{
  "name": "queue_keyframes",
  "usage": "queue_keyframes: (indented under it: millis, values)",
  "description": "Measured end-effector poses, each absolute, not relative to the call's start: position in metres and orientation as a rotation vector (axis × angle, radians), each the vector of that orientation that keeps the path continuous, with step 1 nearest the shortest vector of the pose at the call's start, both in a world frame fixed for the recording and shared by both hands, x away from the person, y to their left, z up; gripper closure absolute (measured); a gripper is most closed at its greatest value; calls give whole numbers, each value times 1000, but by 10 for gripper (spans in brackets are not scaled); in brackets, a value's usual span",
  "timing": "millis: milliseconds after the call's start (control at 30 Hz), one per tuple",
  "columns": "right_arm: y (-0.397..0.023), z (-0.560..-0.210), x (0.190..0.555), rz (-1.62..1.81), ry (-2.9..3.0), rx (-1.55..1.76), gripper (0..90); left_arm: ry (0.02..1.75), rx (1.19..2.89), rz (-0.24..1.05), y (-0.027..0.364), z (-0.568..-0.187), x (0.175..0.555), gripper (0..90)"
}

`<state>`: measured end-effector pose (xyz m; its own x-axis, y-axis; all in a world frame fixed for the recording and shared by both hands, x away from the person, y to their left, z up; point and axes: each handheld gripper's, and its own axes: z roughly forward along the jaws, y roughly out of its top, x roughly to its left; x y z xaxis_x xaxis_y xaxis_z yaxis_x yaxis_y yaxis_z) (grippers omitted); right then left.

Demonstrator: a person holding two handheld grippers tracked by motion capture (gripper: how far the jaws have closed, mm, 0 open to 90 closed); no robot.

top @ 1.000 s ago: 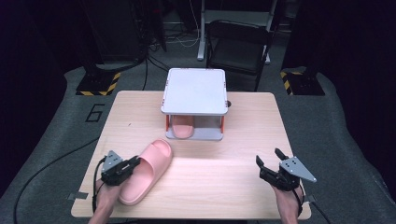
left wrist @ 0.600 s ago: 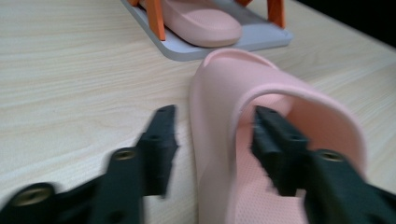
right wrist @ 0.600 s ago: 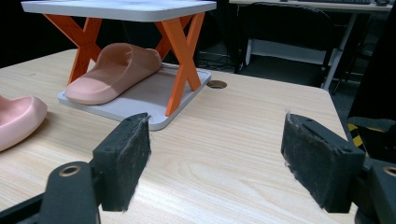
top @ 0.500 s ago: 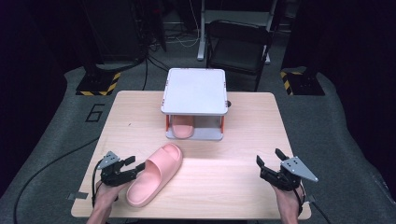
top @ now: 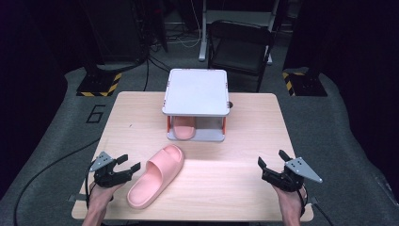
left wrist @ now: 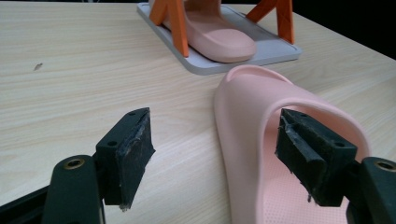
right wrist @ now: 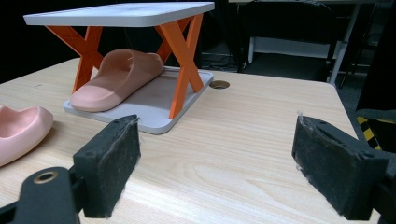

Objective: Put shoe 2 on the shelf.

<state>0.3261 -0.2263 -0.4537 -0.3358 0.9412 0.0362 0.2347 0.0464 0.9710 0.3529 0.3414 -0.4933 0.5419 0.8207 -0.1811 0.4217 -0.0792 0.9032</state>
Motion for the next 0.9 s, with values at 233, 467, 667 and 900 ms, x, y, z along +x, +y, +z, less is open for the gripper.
queue_keyframes:
  millis: [233, 467, 667, 900]
  values:
    - [-228, -455, 328, 1346, 1654, 1215, 150, 990, 1765, 432, 335, -495, 355, 282]
    - [-232, -454, 327, 1350, 1636, 1226, 154, 924, 1887, 396, 320, -501, 362, 329]
    - [-233, -454, 327, 1328, 1641, 1224, 157, 896, 1927, 389, 307, -506, 370, 453]
    - [-236, -454, 327, 1326, 1620, 1230, 164, 898, 1938, 417, 296, -508, 380, 682]
